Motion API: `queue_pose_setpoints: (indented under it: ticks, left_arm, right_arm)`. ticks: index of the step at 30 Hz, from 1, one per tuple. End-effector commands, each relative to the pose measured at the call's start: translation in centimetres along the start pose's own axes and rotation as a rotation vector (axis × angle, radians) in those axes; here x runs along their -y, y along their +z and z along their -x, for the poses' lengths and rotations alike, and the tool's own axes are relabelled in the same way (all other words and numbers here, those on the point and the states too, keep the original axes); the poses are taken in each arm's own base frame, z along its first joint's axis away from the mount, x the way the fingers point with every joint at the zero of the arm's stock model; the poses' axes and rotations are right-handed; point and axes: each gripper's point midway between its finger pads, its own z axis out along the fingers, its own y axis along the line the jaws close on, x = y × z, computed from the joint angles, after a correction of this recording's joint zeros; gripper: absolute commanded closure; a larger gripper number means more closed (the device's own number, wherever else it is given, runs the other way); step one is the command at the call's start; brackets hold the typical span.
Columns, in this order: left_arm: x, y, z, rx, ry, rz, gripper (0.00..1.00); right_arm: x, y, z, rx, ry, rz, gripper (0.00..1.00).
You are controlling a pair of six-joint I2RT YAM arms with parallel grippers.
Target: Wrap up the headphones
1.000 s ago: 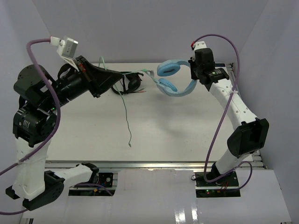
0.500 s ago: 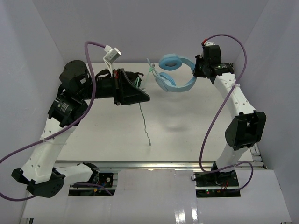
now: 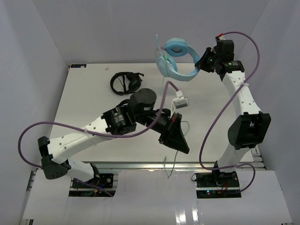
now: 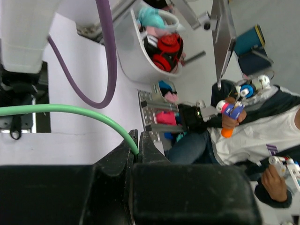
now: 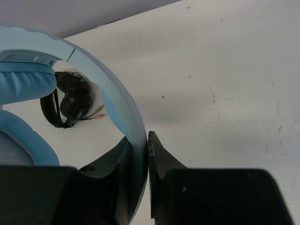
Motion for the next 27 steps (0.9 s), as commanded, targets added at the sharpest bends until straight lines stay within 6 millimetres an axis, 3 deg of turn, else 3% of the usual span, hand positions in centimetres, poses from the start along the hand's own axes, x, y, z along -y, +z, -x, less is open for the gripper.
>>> queue_pose_setpoints:
  ticks: [1, 3, 6, 10, 13, 22, 27]
  left_arm:
    - [2.6, 2.6, -1.6, -0.081, 0.099, -0.116, 1.00]
    - [2.7, 3.3, -2.9, -0.119, 0.088, -0.133, 1.00]
    - [1.7, 2.7, -4.8, -0.153, 0.084, -0.096, 1.00]
    - [-1.5, -0.5, -5.1, -0.110, 0.100, 0.051, 1.00]
    - [-3.6, -4.4, -3.6, -0.014, 0.126, 0.154, 1.00]
    - [-12.6, -14.4, 1.7, 0.179, 0.098, 0.513, 1.00]
    - [-15.4, -18.6, 5.3, 0.272, 0.118, 0.628, 1.00]
  right_arm:
    - [-5.4, -4.0, 5.2, 0.128, 0.087, 0.238, 0.92]
    - [-5.5, -4.6, 5.4, 0.122, 0.115, 0.269, 0.92]
    - [-6.2, -5.8, 6.1, 0.110, 0.153, 0.349, 0.92]
    - [-7.3, -8.1, 6.8, 0.086, 0.227, 0.499, 0.92]
    - [-8.1, -10.0, 6.8, 0.038, 0.294, 0.632, 0.92]
    - [-12.8, -17.1, 7.9, 0.063, 0.190, 0.949, 0.92]
    - [-14.0, -19.7, 7.4, 0.035, 0.182, 1.054, 0.92]
